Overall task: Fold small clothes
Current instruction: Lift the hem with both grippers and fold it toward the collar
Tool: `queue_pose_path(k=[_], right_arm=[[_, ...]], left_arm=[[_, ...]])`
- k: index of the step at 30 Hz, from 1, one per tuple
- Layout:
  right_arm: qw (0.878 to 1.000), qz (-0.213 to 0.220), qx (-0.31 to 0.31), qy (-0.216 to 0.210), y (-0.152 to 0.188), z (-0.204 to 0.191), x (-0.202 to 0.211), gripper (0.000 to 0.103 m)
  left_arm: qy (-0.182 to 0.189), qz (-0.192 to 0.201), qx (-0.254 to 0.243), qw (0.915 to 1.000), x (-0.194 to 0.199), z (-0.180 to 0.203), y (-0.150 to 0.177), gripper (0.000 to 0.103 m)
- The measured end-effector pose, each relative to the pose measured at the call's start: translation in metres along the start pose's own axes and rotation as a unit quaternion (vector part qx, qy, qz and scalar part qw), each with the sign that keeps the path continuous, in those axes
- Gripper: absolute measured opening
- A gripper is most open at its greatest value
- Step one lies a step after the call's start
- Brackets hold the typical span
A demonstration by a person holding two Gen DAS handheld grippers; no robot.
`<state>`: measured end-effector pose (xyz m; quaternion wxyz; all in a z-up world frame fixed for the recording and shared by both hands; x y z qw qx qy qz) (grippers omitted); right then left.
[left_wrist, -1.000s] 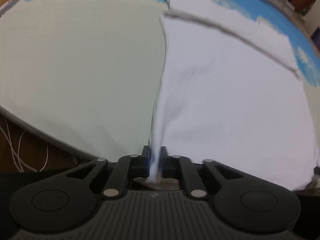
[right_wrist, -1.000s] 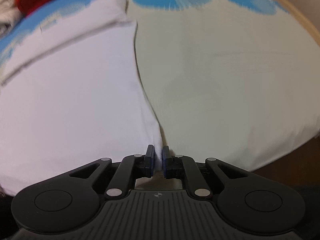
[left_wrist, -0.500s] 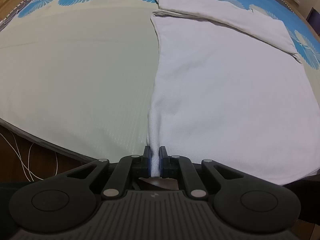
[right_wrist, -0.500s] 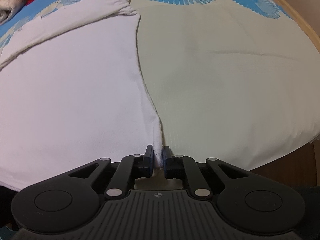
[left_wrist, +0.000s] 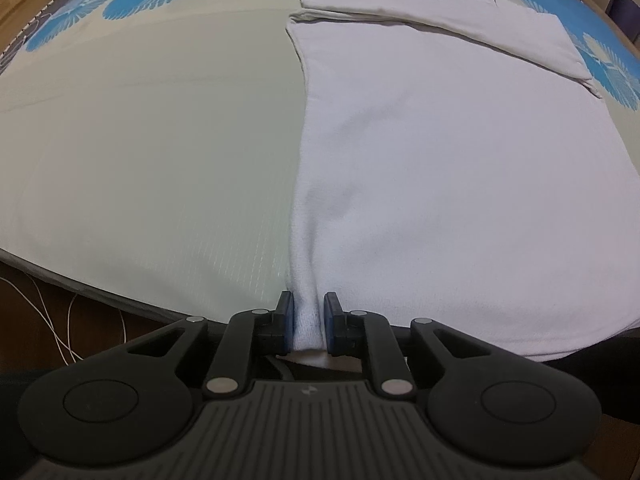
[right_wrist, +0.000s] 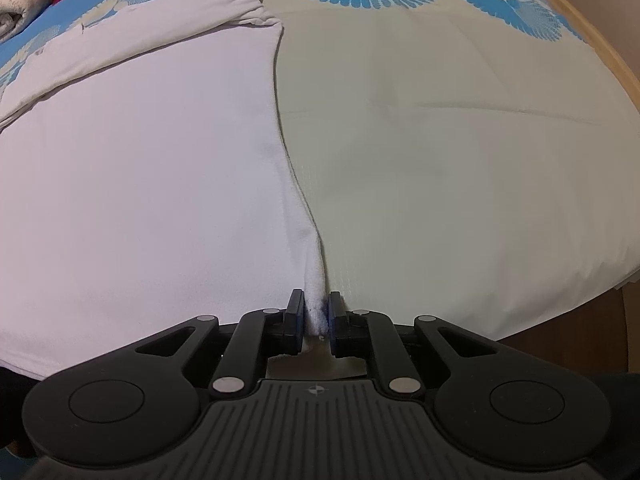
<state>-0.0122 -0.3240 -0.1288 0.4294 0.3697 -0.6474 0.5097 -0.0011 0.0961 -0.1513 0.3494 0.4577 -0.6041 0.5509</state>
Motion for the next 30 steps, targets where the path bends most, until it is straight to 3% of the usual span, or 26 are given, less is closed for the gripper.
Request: queue_pose_path(k=[9,14,22,30], right_arm=[[1.000,0.001,0.003,0.001,0.000,-0.001,0.000,0.011],[1.000,0.017,-0.003,-0.002,-0.001,-0.001,0.005,0.008],[0.993,0.103,-0.036,-0.045,-0.013,0.006,0.045,0.007],[0.969,0.201,-0.053,-0.131,-0.034,0.019,0.143,0.006]], left_arm=[[-0.002,0.001,-0.003,1.0000,0.000,0.000,0.000,0.015],[-0.003,0.006,-0.001,1.0000,0.001,0.002,0.000,0.008],[0.003,0.048,0.014,0.9988,0.031,0.003,-0.010,0.006],[0.068,0.148,0.023,0.9863,0.131,-0.009,-0.033,0.006]])
Point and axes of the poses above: each gripper's, at about its wrist camera, not at the fingertips, and x roughly against the way its jaws point, z to its right, y to its underside, the point moved 3 cm from there along -x, roughly the way its jaws point, and after that the axes turned 5 degrees about -y, right-handed, at the moved point
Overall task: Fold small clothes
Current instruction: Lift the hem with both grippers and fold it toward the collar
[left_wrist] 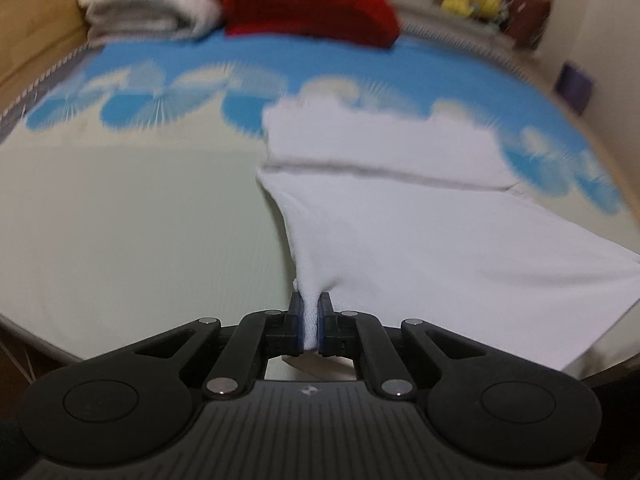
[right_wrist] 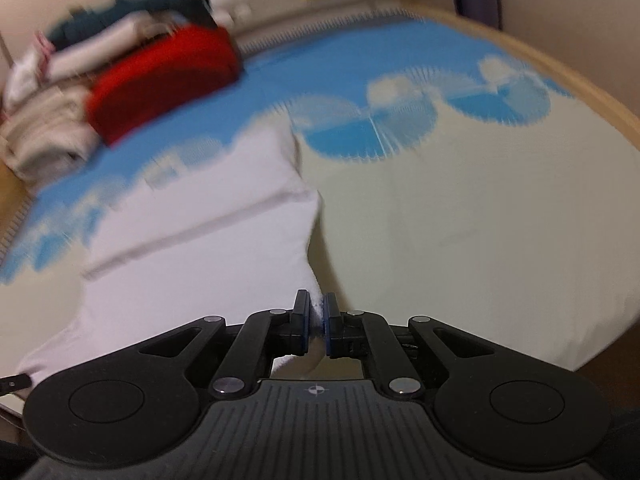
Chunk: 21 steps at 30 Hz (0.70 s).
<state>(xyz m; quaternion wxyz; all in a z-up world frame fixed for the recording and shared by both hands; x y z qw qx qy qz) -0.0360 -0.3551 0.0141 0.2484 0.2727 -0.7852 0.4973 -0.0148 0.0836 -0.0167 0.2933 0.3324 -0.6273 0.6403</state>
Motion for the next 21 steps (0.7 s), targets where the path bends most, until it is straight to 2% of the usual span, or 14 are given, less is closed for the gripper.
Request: queue_pose_path(k=[5,9,14,17,21], right_arm=[[0.998,0.050,0.008,-0.041,-0.008,0.002,0.073,0.006],[0.997,0.062,-0.018,-0.044,-0.001,0.016,0.100,0.006],[0.998,0.029,-0.036,-0.034,-0.001,0.026,0.064,0.006],[0.999,0.007,-0.034,-0.010,-0.010,0.025,0.032,0.006],[0.999,-0.006,-0.032,-0.003,-0.034,0.026,-0.009,0.006]], left_arm=[[0.050,0.027,0.045,0.9974,0.057,-0.017,0.010,0.006],[0.060,0.019,0.084,0.9945,0.063,-0.034,0.023,0.006],[0.067,-0.023,0.111,0.9912,0.018,-0.051,0.011,0.006],[0.079,-0.043,0.112,0.9897,-0.011,-0.058,-0.014,0.006],[0.082,-0.069,0.098,0.9894,-0.057,-0.061,-0.051,0.006]])
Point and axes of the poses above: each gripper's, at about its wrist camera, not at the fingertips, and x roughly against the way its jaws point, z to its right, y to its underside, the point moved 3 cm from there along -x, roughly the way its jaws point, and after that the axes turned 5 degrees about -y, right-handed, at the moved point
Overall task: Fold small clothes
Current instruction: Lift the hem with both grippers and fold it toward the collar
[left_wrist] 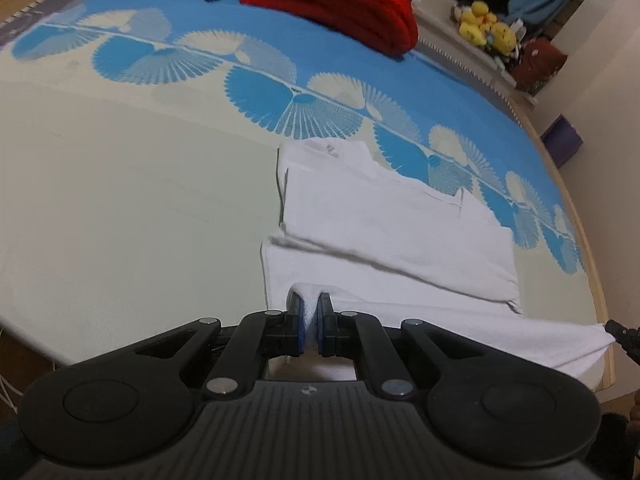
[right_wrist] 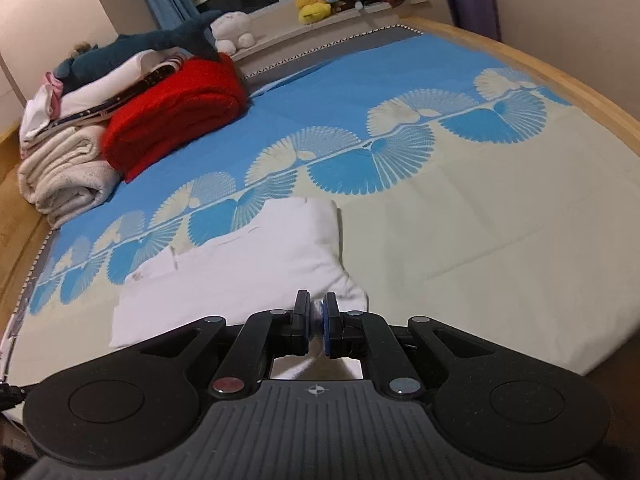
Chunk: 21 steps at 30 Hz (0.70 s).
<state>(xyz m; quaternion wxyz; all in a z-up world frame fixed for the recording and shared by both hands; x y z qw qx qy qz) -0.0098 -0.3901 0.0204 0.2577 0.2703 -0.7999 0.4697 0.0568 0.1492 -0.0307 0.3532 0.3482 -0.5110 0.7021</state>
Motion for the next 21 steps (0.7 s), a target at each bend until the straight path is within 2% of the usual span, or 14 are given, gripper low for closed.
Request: queue_pose_path(k=[5,7,8,10,12,14,15,16,17,19,21], right_arm=[[1.000,-0.020,-0.020,0.010,-0.046,0.003,-0.078,0.006],[0.999,-0.027,-0.020,0.013,-0.063,0.004,-0.119,0.007],[0.999,-0.030,-0.016,0.020,-0.070,0.006,-0.134,0.007],[0.999,-0.007,-0.010,0.053,-0.080,0.012,-0.149,0.010],[0.999,0.012,-0.012,0.037,-0.082,0.019,-0.152,0.012],[0.999,0.027,-0.017,0.016,-0.072,0.033,-0.152,0.016],[1.000,0.011,-0.021,0.018,-0.064,0.041,-0.156,0.017],[0.999,-0.025,-0.031,0.035,-0.061,0.048,-0.163,0.018],[0.998,-0.024,-0.039,0.031,-0.060,0.051,-0.165,0.018],[0.999,-0.024,-0.008,0.022,-0.061,0.047,-0.168,0.018],[0.997,-0.044,0.055,0.028,-0.057,0.037,-0.178,0.023]], left_arm=[[-0.006,-0.044,0.017,0.9989,-0.078,-0.006,-0.057,0.006],[0.003,-0.053,0.048,0.9974,-0.104,-0.013,-0.074,0.010],[0.009,-0.051,0.077,0.9957,-0.112,-0.020,-0.080,0.012],[0.031,-0.042,0.133,0.9898,-0.115,-0.033,-0.084,0.023],[0.058,-0.031,0.153,0.9860,-0.111,-0.039,-0.088,0.028],[0.059,-0.020,0.117,0.9912,-0.105,-0.037,-0.093,0.038],[0.050,-0.018,0.094,0.9941,-0.104,-0.034,-0.094,0.045],[0.038,-0.019,0.068,0.9968,-0.105,-0.033,-0.093,0.046],[0.026,-0.023,0.047,0.9983,-0.106,-0.031,-0.092,0.046],[0.005,-0.032,0.005,0.9995,-0.111,-0.028,-0.086,0.053],[-0.022,-0.053,-0.040,0.9975,-0.120,-0.025,-0.076,0.056]])
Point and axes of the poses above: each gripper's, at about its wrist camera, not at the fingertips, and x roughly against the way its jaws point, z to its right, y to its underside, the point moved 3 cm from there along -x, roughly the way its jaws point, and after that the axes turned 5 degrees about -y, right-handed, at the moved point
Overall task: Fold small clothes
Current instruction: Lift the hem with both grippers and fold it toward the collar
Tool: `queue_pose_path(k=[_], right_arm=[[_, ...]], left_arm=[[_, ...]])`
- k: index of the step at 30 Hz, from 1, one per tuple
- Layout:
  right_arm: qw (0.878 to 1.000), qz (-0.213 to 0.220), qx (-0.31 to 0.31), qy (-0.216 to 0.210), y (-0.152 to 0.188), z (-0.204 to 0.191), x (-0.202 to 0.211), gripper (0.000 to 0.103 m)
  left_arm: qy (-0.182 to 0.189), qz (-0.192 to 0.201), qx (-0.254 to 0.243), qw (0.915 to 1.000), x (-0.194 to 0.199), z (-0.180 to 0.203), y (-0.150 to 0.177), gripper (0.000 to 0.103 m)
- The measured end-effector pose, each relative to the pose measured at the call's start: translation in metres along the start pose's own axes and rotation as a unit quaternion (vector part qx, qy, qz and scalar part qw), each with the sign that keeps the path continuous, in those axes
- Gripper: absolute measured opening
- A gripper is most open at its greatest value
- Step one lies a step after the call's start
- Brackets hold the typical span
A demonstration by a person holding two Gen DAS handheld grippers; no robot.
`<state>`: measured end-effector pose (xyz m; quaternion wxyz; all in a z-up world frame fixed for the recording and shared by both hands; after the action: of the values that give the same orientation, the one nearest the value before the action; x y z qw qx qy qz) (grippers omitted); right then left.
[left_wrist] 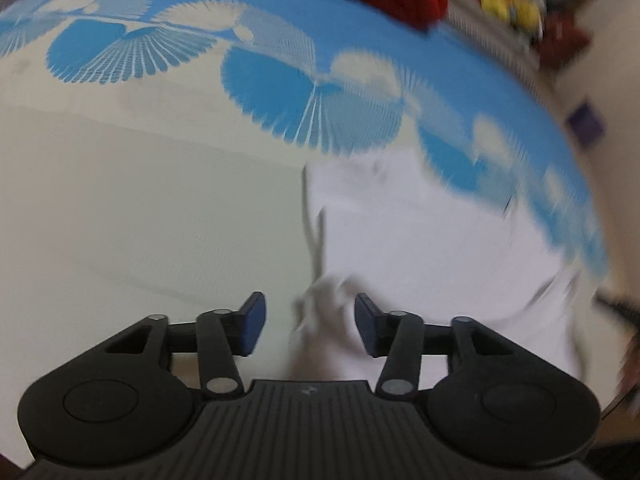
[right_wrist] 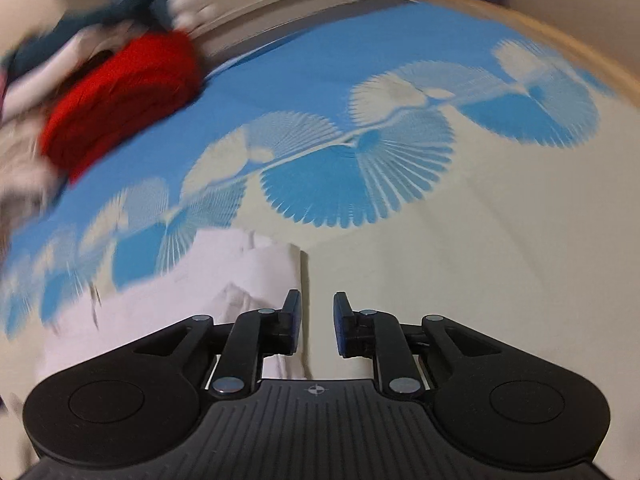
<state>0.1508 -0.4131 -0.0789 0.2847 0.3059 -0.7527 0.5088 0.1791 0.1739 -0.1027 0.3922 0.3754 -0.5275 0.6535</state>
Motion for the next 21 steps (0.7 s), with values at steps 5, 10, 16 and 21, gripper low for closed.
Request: queue_pose_path(k=[5,10,16,21], right_arm=[[0.994,-0.057,0.092,-0.007,0.013,-0.027,-0.028,0.029],[0.985,-0.068,0.159,-0.002,0.019,-0.051,-0.049,0.030],[0.987,-0.051,0.152,-0.003,0.013,-0.060,-0.069,0.031],[0.988,-0.027,0.149,-0.023,0.005,-0.062,-0.072,0.013]], left_arm=[[-0.030,-0.028,-0.080,0.9959,-0.020,0.013,0.015,0.059],[-0.053,0.010,-0.137,0.9892,-0.032,0.032,0.008,0.059],[-0.026,0.051,-0.122,0.9909,-0.044,0.043,-0.015,0.059],[0.009,0.041,-0.124,0.9914,-0.053,0.046,-0.026,0.008]])
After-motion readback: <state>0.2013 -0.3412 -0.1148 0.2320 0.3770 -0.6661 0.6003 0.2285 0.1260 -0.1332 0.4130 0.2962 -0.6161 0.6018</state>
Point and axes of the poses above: each gripper's, at about its wrist camera, not at the fingertips, and x roughly against the way its jaws point, z to its right, y to its underside, the point moved 3 cm from there along -x, roughly the way its jaws point, and after that the axes turned 5 degrees about -y, right-handed, at the moved point
